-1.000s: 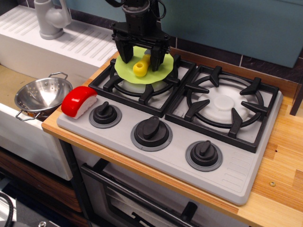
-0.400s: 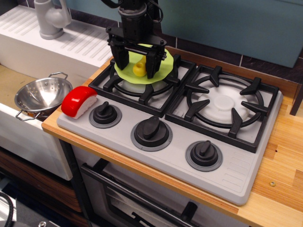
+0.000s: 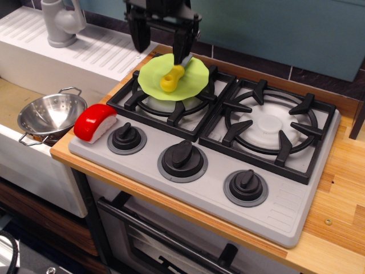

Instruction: End effector transition from object to object

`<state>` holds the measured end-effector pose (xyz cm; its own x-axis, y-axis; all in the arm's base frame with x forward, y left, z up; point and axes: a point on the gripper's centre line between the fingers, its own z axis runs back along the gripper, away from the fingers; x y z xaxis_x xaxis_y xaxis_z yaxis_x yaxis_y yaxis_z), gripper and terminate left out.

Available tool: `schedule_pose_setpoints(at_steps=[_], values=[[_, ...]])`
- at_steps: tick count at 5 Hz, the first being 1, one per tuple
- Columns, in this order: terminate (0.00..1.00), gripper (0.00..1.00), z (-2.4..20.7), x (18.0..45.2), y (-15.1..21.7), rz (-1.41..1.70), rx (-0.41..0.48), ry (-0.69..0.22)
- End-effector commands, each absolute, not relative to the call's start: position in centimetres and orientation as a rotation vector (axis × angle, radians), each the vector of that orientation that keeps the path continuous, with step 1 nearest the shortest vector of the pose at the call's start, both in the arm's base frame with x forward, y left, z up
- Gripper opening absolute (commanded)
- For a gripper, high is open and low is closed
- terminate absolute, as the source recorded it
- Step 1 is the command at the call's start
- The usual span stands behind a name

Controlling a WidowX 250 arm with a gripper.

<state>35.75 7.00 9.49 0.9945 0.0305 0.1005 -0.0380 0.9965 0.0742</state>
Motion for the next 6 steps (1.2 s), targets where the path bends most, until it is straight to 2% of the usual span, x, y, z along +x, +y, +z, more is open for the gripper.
schedule_pose_setpoints(at_steps=[1,4,6], values=[[0.00,1.00,12.4,34.0,9.0,0.008,0.110,-0.176],[0.00,1.00,10.3,29.2,12.5,-0.006,0.106,-0.205],[0.00,1.00,8.2,27.4,13.3,0.008,0.090,-0.230]])
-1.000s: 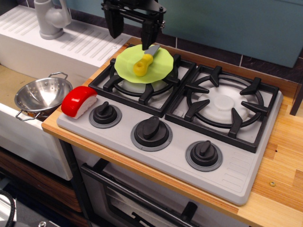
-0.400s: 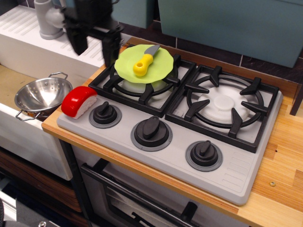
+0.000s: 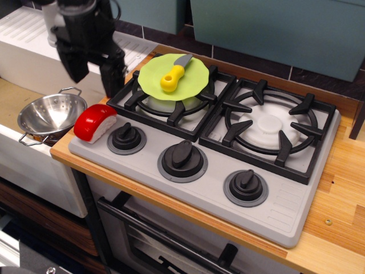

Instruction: End effector transition from object to object

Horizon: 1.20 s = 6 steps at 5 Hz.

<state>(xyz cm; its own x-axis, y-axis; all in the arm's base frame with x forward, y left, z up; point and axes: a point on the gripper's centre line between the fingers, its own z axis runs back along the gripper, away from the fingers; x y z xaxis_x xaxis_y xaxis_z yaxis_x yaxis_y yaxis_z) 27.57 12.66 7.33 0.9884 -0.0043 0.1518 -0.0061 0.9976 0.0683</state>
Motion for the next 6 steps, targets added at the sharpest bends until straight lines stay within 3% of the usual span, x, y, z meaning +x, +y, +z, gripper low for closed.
schedule_pose_setpoints(at_steps=[1,4,5,6], values=[[0.00,1.00,6.8,27.2,13.8,0.006,0.074,-0.248],[0.00,1.00,3.8,26.7,13.9,0.023,0.050,-0.264],[0.00,1.00,3.4,26.8,13.8,0.022,0.036,-0.232],[1.00,1.00,3.8,27.3,13.6,0.033,0.030,-0.213]])
